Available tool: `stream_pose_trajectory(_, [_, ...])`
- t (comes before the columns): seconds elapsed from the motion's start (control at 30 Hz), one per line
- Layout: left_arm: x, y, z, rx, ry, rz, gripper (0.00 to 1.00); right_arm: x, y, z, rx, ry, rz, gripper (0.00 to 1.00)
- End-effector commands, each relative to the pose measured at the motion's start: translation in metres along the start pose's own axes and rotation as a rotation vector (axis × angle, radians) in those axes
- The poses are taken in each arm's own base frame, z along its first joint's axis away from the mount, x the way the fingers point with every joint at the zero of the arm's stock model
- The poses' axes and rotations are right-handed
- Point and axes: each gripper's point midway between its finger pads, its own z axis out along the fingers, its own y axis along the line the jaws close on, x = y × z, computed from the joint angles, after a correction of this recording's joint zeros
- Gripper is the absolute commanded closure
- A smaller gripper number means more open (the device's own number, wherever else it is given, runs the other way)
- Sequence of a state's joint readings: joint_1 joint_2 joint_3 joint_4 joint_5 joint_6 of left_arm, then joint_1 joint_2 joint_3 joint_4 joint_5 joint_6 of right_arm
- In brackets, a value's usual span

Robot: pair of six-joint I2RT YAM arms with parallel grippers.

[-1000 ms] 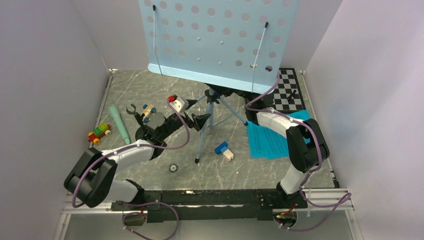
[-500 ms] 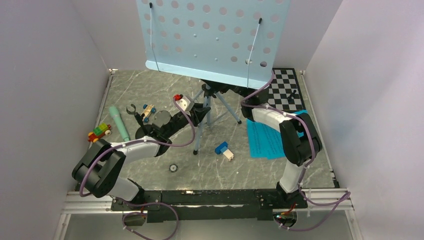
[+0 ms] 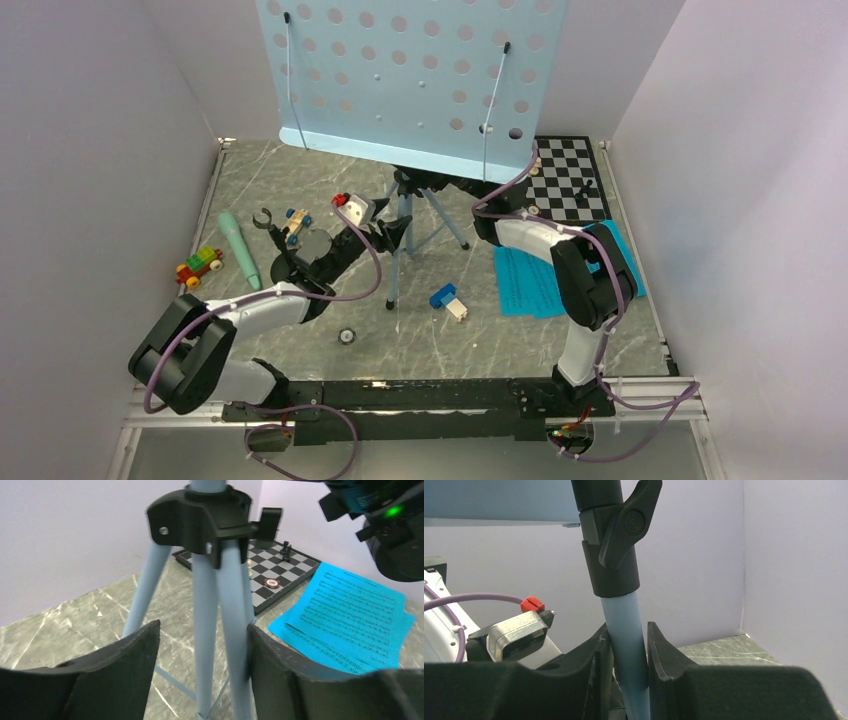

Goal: Pack up the instrument practice props

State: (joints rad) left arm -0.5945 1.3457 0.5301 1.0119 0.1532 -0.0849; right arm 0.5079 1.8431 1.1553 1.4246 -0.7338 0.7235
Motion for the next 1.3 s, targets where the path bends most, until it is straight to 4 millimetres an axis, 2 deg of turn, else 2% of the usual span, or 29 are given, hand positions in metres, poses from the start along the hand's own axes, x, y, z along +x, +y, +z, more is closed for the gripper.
stream_pose_trajectory(0.0, [-0.031,0.030,-0.010,-0.151,-0.078,0.066,0.27,0.081,-0.002,-0.029,0.077,0.251,0.353,1.00])
stream_pose_trajectory(0.17, [-0.044,0.039,-0.021,-0.183,-0.085,0.133,0.06,0.077,0.002,-0.028,0.069,0.266,0.373,1.00])
stream_pose_trajectory(0.23, [-0.046,0.042,-0.021,-0.137,-0.092,0.126,0.04,0.076,0.005,-0.028,0.062,0.268,0.393,1.00])
stream_pose_trajectory(0.4, [-0.050,0.047,-0.010,0.014,-0.137,0.035,0.01,0.069,0.015,-0.028,0.039,0.267,0.427,1.00])
stream_pose_trajectory(0.6, [-0.052,0.029,0.007,0.238,-0.117,0.002,0.01,0.064,0.025,-0.029,0.023,0.292,0.434,1.00])
stream_pose_trajectory(0.77, [-0.045,0.023,0.018,0.337,-0.093,-0.025,0.01,0.064,0.027,-0.029,0.010,0.297,0.440,1.00])
stream_pose_trajectory(0.83, [-0.046,0.023,0.017,0.371,-0.103,-0.052,0.01,0.063,0.027,-0.030,0.007,0.296,0.443,1.00])
stream_pose_trajectory(1.03, [-0.064,0.032,-0.001,0.490,-0.120,-0.146,0.01,0.063,0.025,-0.031,0.005,0.300,0.441,1.00])
stream_pose_trajectory(1.2, [-0.049,0.034,0.009,0.547,-0.058,-0.220,0.01,0.066,0.022,-0.030,-0.004,0.296,0.460,1.00])
stream_pose_trajectory(1.27, [-0.042,0.032,0.011,0.553,-0.049,-0.236,0.04,0.068,0.021,-0.031,0.000,0.302,0.457,1.00])
